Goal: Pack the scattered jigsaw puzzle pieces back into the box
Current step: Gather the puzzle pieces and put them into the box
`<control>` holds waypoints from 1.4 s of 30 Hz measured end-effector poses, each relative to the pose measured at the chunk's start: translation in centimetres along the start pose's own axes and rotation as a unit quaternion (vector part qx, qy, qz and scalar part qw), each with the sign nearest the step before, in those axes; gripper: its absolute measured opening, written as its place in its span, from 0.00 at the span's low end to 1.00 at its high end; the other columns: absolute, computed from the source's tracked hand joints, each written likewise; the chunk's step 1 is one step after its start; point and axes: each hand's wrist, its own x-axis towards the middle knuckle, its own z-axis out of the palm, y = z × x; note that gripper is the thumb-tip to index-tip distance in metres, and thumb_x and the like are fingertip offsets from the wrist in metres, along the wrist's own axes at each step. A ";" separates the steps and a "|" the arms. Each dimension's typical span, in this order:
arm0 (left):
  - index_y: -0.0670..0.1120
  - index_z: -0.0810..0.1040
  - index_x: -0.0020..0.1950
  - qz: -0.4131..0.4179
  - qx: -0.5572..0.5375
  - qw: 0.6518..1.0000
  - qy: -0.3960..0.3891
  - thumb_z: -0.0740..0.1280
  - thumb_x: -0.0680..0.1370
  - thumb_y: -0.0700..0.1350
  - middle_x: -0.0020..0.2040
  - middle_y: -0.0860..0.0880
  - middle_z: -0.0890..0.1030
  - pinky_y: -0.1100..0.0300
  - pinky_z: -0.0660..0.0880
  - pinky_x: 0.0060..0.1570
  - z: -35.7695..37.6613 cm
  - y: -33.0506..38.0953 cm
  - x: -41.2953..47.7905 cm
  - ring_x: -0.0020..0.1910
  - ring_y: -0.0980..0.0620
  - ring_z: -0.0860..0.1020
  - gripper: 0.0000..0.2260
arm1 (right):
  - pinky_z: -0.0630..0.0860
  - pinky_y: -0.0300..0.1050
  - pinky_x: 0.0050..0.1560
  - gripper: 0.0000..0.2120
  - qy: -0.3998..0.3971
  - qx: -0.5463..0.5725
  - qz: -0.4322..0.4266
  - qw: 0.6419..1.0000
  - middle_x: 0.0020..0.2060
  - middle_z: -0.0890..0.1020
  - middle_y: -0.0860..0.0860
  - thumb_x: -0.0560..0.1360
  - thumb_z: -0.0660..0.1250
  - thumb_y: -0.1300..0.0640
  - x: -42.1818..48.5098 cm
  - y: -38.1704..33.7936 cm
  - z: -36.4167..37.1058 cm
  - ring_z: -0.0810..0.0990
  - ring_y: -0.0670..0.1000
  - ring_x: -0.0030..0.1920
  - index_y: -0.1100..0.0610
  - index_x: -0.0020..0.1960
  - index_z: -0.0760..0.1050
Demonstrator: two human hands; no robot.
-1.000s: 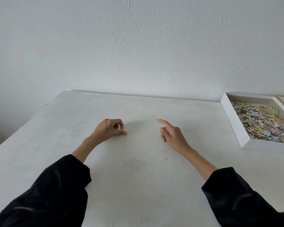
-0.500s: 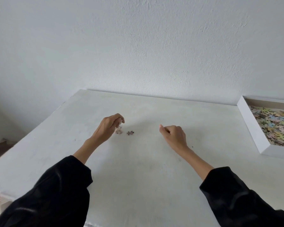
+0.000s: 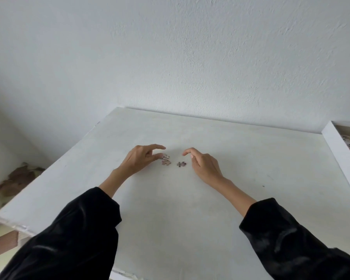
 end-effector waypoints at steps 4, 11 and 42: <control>0.59 0.77 0.60 0.010 0.018 0.999 -0.042 0.68 0.74 0.54 0.28 0.52 0.56 0.62 0.55 0.28 -0.2 -0.2 0.4 0.28 0.55 0.62 0.15 | 0.65 0.37 0.34 0.16 -0.012 0.007 -0.013 1.000 0.24 0.70 0.46 0.76 0.61 0.45 0.1 -0.1 0.0 0.71 0.45 0.30 0.49 0.60 0.74; 0.55 0.82 0.52 0.023 -0.007 0.999 -0.029 0.72 0.71 0.51 0.25 0.52 0.56 0.64 0.56 0.27 0.0 -0.5 0.8 0.27 0.54 0.62 0.10 | 0.61 0.31 0.31 0.10 -0.003 0.025 0.008 1.000 0.22 0.67 0.45 0.71 0.69 0.46 0.1 -0.2 0.2 0.68 0.41 0.27 0.47 0.50 0.81; 0.44 0.67 0.39 -0.019 -0.138 0.990 0.016 0.55 0.81 0.46 0.31 0.45 0.70 0.67 0.61 0.28 -0.5 -0.3 -0.5 0.27 0.56 0.63 0.12 | 0.63 0.37 0.39 0.13 0.000 -0.009 -0.063 0.998 0.38 0.83 0.51 0.73 0.67 0.46 0.1 -4.1 1.9 0.79 0.53 0.42 0.48 0.56 0.79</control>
